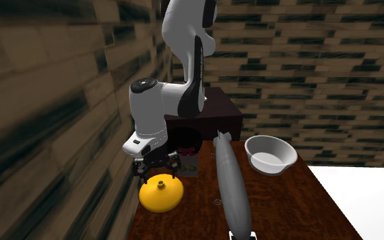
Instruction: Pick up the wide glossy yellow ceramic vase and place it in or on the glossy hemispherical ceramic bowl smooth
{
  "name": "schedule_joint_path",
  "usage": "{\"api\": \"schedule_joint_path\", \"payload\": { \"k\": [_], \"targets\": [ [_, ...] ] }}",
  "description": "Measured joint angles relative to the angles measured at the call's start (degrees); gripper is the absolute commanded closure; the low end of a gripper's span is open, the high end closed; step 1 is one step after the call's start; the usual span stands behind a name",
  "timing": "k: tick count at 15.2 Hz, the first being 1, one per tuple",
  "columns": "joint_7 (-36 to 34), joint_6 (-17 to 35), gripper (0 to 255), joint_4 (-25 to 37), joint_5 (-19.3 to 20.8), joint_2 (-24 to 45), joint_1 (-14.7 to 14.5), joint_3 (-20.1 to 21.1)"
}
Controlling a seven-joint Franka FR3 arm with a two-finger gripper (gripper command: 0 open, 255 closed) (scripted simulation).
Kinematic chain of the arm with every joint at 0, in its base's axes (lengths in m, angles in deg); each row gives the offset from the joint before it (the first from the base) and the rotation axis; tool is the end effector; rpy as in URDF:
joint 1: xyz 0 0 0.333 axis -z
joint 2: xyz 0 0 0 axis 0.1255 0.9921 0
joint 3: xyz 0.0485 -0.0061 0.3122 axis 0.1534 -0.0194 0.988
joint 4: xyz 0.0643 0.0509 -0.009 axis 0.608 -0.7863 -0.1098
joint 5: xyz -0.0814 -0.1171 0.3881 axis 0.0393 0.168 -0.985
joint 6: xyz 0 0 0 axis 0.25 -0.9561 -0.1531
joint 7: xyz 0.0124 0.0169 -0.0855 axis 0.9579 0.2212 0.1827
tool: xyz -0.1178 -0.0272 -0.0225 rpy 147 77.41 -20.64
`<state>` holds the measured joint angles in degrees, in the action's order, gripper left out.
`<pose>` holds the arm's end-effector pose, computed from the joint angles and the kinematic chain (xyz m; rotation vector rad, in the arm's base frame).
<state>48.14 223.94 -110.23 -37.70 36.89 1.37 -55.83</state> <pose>0.6503 -0.2143 0.1072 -3.1048 -0.1301 0.0002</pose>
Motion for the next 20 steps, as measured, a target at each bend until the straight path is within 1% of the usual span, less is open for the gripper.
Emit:
{"api": "schedule_joint_path", "payload": {
  "k": [2, 3, 13, 20],
  "targets": [
    [0.0, 0.01, 0, 0.03, 0.0, 0.03, 0.01, 0.0],
    [0.0, 0.01, 255, 0.03, 0.0, 0.03, 0.01, 0.0],
    [0.0, 0.02, 255, 0.05, -0.01, 0.02, 0.0, 0.01],
    [-0.5, -2.65, 255, -0.82, 0.73, -3.48, -0.51, -0.74]
  ]
}}
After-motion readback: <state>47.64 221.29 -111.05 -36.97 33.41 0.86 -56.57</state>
